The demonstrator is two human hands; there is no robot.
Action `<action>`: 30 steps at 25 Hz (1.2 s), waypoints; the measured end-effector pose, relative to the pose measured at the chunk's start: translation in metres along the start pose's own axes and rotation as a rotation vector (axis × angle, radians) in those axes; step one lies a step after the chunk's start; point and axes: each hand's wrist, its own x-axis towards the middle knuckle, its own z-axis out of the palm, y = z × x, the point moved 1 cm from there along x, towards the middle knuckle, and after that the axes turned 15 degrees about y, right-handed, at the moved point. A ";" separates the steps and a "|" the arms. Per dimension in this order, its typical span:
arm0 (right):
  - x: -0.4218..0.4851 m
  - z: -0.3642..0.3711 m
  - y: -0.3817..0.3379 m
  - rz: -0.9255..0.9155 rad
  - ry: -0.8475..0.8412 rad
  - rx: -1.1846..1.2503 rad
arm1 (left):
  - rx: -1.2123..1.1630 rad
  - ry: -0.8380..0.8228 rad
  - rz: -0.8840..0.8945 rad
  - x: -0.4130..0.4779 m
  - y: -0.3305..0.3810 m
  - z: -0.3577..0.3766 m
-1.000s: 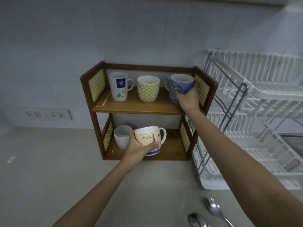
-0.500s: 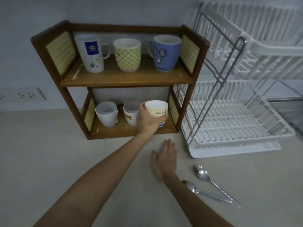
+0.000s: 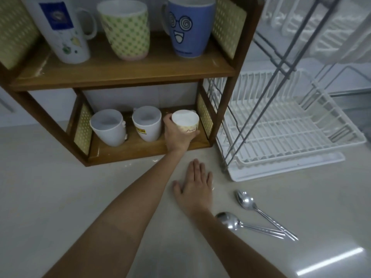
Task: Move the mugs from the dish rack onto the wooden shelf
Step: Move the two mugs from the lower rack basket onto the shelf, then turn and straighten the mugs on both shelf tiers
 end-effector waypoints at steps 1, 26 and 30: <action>0.000 -0.001 -0.001 0.000 0.002 0.002 | -0.008 -0.004 0.004 0.000 -0.002 0.001; 0.109 -0.168 -0.101 -0.280 0.515 0.725 | -0.042 -0.299 0.548 0.064 0.158 -0.230; 0.195 -0.265 -0.174 -0.604 0.542 0.705 | 0.241 0.030 0.632 0.124 0.216 -0.268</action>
